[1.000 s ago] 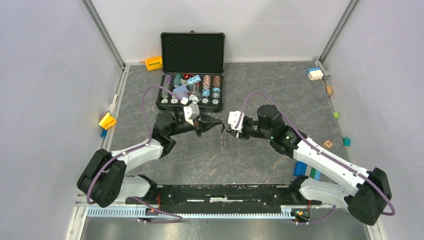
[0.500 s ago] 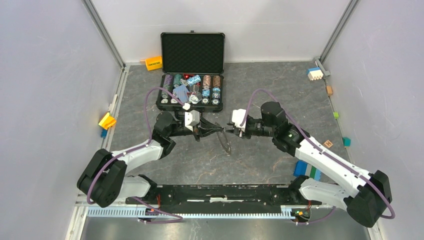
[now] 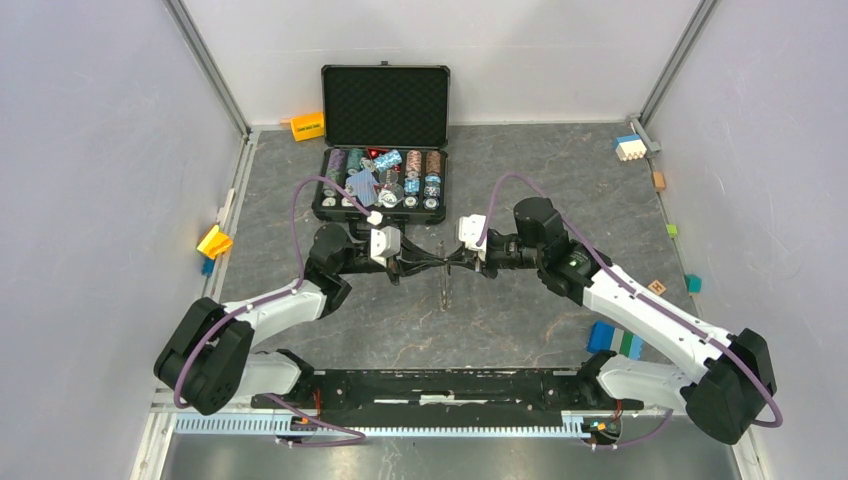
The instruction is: Put the keys on the keyring
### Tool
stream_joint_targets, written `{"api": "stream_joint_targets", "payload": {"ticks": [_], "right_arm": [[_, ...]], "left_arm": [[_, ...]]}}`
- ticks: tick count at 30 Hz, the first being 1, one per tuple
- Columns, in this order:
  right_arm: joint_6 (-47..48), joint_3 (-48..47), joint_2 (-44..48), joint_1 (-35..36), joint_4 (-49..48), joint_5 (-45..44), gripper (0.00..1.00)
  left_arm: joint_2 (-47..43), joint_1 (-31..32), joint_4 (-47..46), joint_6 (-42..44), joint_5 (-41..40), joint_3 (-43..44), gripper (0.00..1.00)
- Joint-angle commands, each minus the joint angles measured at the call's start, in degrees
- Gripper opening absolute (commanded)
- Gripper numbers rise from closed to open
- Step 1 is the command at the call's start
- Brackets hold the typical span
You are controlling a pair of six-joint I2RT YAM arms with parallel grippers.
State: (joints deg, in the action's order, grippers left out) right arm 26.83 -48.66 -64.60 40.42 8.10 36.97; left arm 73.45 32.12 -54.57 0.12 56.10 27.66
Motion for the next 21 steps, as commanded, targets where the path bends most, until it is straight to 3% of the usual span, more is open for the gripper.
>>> {"api": "stream_joint_targets", "payload": {"ticks": [1, 5, 10, 12, 17, 21], "right_arm": [[0.4, -2.4, 0.5, -0.1, 0.1, 0.9, 0.0], [2.7, -4.5, 0.7, 0.0, 3.4, -1.9, 0.0], [4.8, -7.9, -1.0, 1.2, 8.1, -7.3, 0.0], [5.3, -8.8, -1.8, 2.0, 9.5, -9.2, 0.0], [5.0, -10.1, -3.3, 3.0, 10.5, -11.1, 0.0], [4.4, -10.1, -3.3, 3.0, 9.9, -11.2, 0.0]], "left_arm": [[-1.4, 0.2, -1.4, 3.6, 0.0, -0.2, 0.02], [-2.5, 0.3, 5.8, 8.9, -2.0, 1.2, 0.06], [-4.8, 0.4, 27.1, 20.7, -4.1, 8.7, 0.36], [-4.5, 0.4, 34.1, 24.6, -4.8, 11.8, 0.41], [-3.3, 0.6, 39.1, 27.7, -4.9, 14.8, 0.41], [-3.0, 0.9, 39.2, 27.8, -4.9, 15.1, 0.32]]}}
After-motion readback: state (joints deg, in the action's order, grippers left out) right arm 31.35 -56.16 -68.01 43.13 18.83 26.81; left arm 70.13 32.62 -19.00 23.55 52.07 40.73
